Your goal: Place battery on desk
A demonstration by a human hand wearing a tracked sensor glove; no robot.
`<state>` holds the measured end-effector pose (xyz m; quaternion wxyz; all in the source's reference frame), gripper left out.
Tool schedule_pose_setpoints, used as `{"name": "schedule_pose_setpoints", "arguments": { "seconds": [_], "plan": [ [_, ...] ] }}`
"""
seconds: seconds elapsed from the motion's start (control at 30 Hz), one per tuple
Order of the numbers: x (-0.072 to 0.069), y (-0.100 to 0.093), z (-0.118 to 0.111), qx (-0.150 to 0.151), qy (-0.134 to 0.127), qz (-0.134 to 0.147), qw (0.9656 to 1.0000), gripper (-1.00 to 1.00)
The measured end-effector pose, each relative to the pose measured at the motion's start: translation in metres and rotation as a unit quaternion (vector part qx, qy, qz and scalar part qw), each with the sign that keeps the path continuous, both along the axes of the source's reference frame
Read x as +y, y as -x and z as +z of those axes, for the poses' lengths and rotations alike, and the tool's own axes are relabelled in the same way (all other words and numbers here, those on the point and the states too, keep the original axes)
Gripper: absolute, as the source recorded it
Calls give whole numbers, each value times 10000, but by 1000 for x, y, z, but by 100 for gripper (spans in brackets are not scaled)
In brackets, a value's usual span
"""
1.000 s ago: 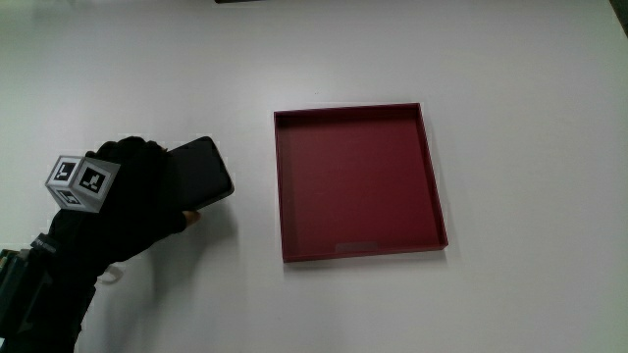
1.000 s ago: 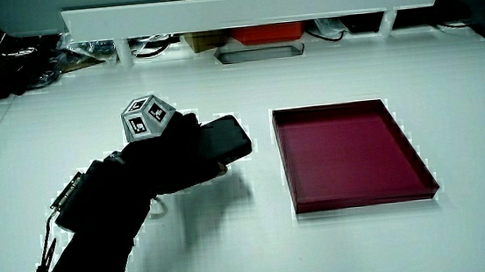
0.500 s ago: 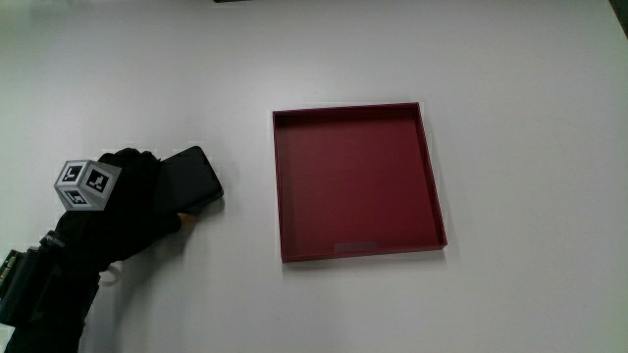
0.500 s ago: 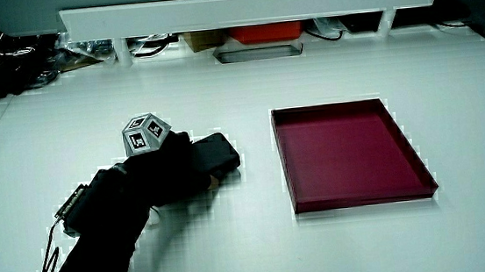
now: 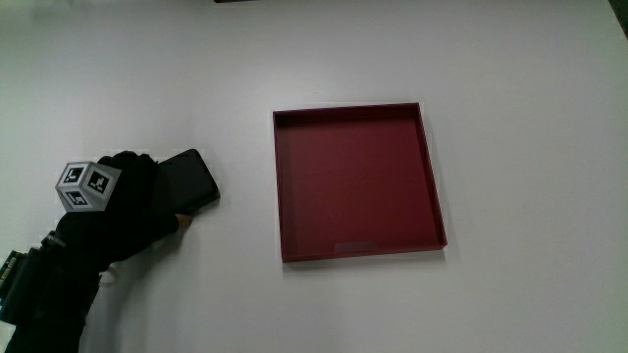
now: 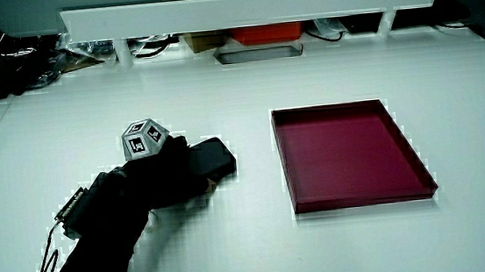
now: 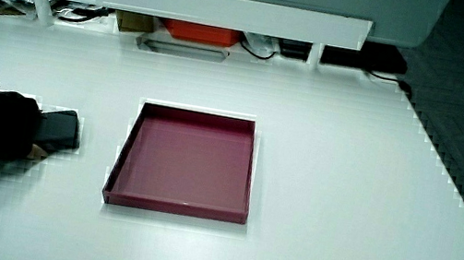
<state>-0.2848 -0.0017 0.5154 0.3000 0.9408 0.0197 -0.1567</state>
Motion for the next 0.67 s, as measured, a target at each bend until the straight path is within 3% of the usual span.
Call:
{"name": "schedule_pose_setpoints", "arguments": {
  "seconds": [0.2, 0.4, 0.47, 0.57, 0.6, 0.63, 0.67],
  "plan": [
    [2, 1, 2, -35, 151, -12, 9999, -57],
    [11, -6, -12, -123, -18, 154, 9998, -79],
    [15, -8, -22, 82, -63, 230, 9997, -86],
    [18, -18, -50, 869, -169, 293, 9956, -96],
    [18, -32, -77, 698, -282, 385, 9964, -100],
    [21, -38, -87, 871, -60, 358, 9955, -100],
    [23, -44, -93, 1037, 36, 529, 9932, -100]
  ]
}}
